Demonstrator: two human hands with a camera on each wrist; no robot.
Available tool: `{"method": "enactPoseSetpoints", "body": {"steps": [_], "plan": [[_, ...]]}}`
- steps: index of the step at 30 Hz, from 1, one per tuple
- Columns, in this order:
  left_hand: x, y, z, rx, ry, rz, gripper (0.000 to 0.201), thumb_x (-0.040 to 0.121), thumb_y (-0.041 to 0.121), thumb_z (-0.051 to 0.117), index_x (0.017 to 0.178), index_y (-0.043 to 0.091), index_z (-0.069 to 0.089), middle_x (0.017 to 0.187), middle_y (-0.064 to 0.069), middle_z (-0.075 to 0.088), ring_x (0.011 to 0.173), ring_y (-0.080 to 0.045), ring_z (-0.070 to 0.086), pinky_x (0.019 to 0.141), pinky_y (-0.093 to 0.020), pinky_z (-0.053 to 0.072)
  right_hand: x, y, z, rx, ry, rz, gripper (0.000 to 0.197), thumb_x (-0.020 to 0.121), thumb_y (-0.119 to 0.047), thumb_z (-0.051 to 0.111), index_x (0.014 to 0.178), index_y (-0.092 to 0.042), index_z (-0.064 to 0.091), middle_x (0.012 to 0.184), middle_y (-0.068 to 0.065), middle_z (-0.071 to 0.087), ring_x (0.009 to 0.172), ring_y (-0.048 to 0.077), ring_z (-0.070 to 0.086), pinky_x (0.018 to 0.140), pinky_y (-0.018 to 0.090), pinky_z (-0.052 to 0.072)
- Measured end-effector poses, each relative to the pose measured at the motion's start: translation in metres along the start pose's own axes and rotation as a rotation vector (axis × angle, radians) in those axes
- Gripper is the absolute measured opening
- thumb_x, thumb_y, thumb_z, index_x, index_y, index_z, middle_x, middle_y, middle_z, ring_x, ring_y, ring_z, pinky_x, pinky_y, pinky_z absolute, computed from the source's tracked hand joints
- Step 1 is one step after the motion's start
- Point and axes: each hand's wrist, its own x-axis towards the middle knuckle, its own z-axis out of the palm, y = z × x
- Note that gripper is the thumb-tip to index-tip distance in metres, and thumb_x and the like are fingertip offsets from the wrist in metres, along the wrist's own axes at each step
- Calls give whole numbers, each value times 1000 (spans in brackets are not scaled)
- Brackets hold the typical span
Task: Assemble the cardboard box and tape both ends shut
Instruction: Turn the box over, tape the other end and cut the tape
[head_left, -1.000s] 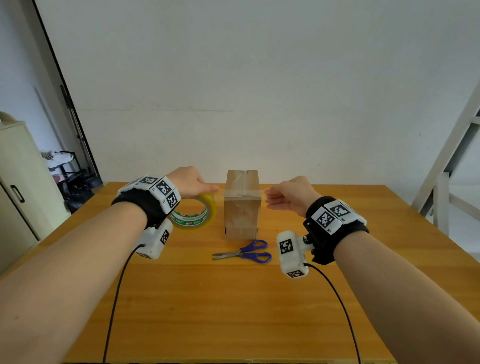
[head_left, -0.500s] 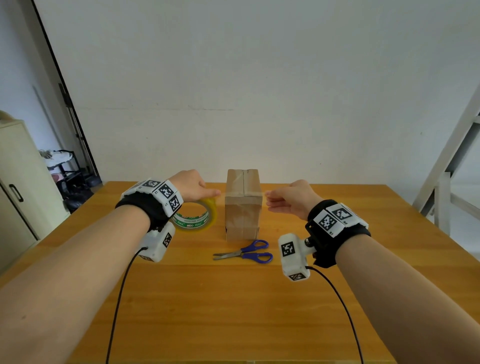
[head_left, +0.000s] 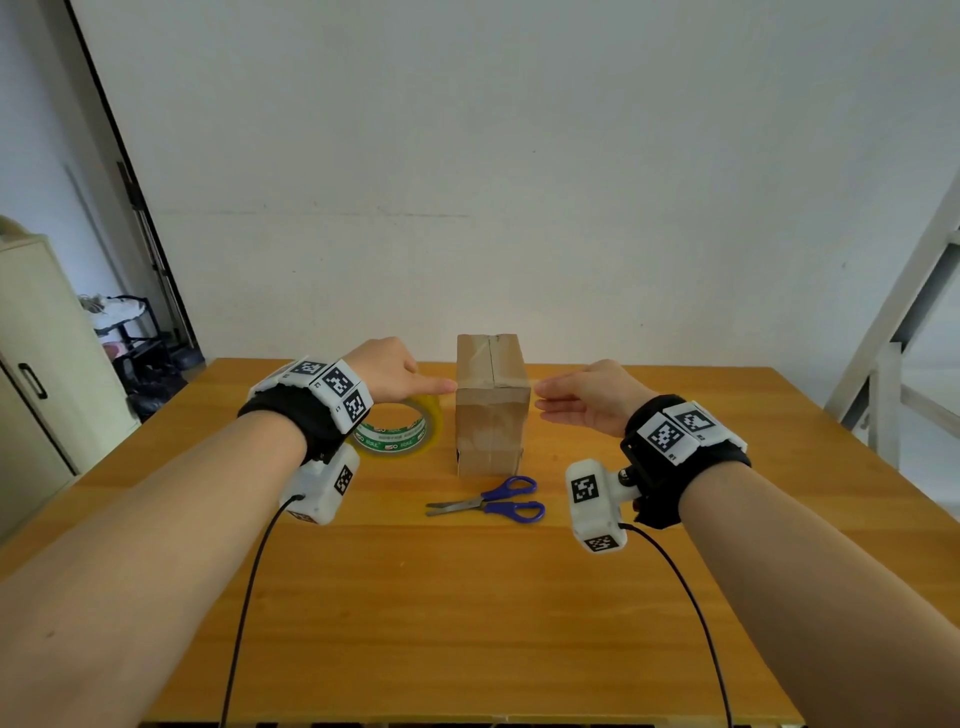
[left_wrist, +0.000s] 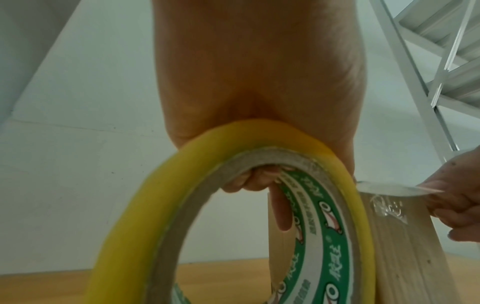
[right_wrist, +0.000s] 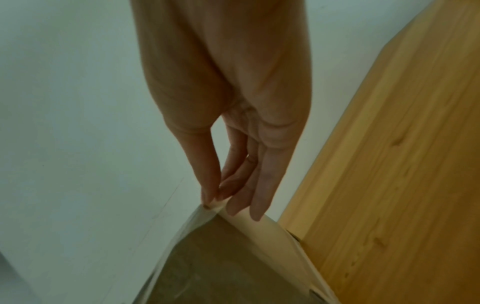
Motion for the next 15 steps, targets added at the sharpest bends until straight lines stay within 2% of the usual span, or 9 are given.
{"method": "enactPoseSetpoints", "body": {"steps": [4, 7, 9, 10, 12, 13, 15], "plan": [[-1, -4, 1, -27, -5, -1, 61, 80, 55, 61, 46, 16, 30, 47, 0, 24, 43, -16, 24, 51, -27, 22, -1, -2, 0, 19, -3, 20, 5, 83, 5, 64, 89, 4, 64, 88, 16, 66, 83, 25, 66, 78, 36, 56], [1, -12, 2, -132, -50, -2, 41, 83, 40, 56, 59, 8, 46, 66, -12, 42, 66, -22, 40, 64, -34, 31, -3, -4, 3, 23, 17, 31, 7, 84, 5, 63, 91, 5, 62, 87, 16, 64, 82, 25, 65, 79, 37, 55], [1, -14, 2, -198, -63, -19, 39, 86, 39, 54, 64, 8, 51, 71, -11, 46, 71, -23, 44, 70, -35, 35, -2, -6, 7, -17, 61, 25, 14, 84, 4, 63, 97, 7, 61, 86, 14, 64, 79, 23, 65, 80, 37, 55], [0, -13, 2, -206, -53, -31, 43, 85, 47, 54, 64, 10, 51, 68, -8, 45, 67, -21, 44, 68, -33, 36, -1, -7, 9, -68, 91, 13, 18, 84, 3, 64, 101, 9, 61, 84, 13, 64, 77, 22, 65, 80, 37, 55], [-2, -8, 2, -199, -21, -25, 56, 83, 59, 54, 51, 15, 38, 53, -2, 32, 49, -17, 32, 56, -27, 29, 2, -10, 13, -193, 160, -15, 25, 83, 0, 65, 105, 10, 62, 80, 12, 63, 72, 19, 63, 82, 37, 56], [-3, -5, 2, -175, -1, -17, 60, 82, 59, 55, 47, 17, 30, 49, 0, 24, 44, -15, 25, 51, -27, 23, 3, -12, 14, -230, 186, -23, 27, 84, -1, 65, 108, 11, 61, 77, 11, 60, 69, 18, 61, 85, 38, 56], [-4, 1, 2, -119, 27, -12, 63, 81, 57, 58, 45, 18, 24, 46, 1, 20, 42, -15, 20, 50, -27, 19, 3, -13, 16, -236, 202, -11, 35, 85, 2, 61, 118, 12, 56, 71, 10, 52, 64, 16, 52, 94, 44, 52]]}}
